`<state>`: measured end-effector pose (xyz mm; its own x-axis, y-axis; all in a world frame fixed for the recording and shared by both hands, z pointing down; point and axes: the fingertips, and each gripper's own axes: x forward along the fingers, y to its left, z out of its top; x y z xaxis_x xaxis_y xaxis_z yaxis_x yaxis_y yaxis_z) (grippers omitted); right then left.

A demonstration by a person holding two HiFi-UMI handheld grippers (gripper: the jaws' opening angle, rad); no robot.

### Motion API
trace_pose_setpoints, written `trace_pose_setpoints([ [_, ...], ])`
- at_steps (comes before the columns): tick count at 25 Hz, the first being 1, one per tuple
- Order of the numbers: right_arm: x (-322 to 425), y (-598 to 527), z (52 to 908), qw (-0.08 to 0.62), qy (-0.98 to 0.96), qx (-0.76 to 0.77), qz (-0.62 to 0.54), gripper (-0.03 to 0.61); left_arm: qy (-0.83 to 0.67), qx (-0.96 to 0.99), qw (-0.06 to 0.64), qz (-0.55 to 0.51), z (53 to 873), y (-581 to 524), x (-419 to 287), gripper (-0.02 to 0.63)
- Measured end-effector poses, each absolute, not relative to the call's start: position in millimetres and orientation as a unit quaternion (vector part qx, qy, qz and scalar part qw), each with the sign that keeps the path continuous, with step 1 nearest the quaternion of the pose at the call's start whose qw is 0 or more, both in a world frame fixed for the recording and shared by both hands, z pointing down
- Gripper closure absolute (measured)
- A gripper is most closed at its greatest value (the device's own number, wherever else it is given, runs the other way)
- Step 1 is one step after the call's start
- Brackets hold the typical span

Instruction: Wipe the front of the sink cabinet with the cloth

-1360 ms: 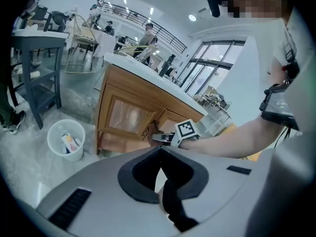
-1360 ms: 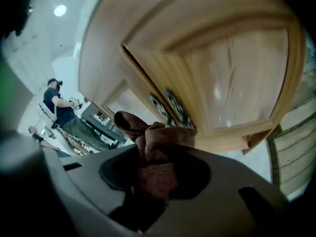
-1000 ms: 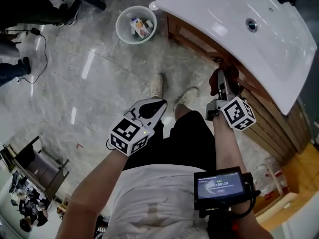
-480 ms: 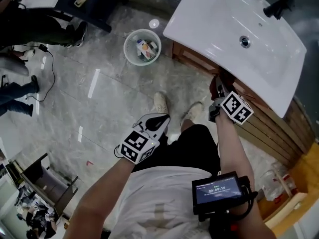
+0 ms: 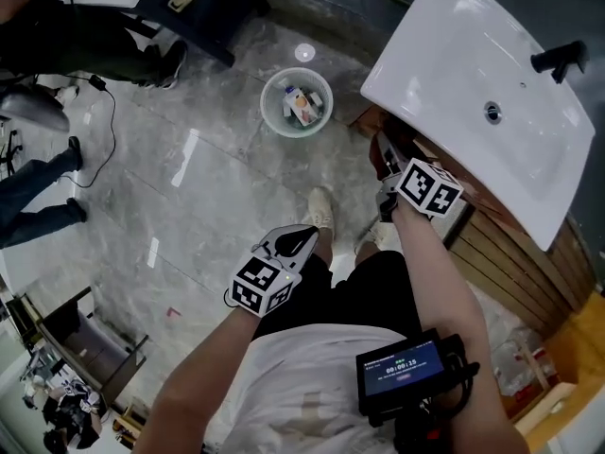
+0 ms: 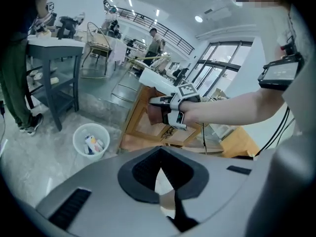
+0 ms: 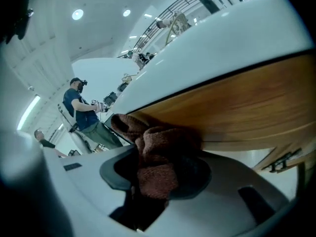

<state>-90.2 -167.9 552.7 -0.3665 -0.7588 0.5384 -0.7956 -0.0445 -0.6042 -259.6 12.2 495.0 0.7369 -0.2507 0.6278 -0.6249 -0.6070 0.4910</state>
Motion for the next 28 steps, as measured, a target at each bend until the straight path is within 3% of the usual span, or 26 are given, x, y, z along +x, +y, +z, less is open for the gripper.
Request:
trace_pose_setpoints([
  [7,-152.4,-210.3,565.8,-0.026,-0.68,0.553,0.48,0.428,-0.267,0.847,0.382,0.254,501.1,2.6,-299.5,0.606],
  [12,-153.8,-211.2,584.8,-0.037,-0.647,0.575,0.499,0.428,-0.253,0.851,0.374,0.269,502.4,-5.9,-315.6,0.606],
  [28,9.7,-98.6,626.1,0.049,-0.549,0.667,0.501,0.428,-0.253,0.856,0.34,0.296,489.2,-25.2,-278.1,0.606],
])
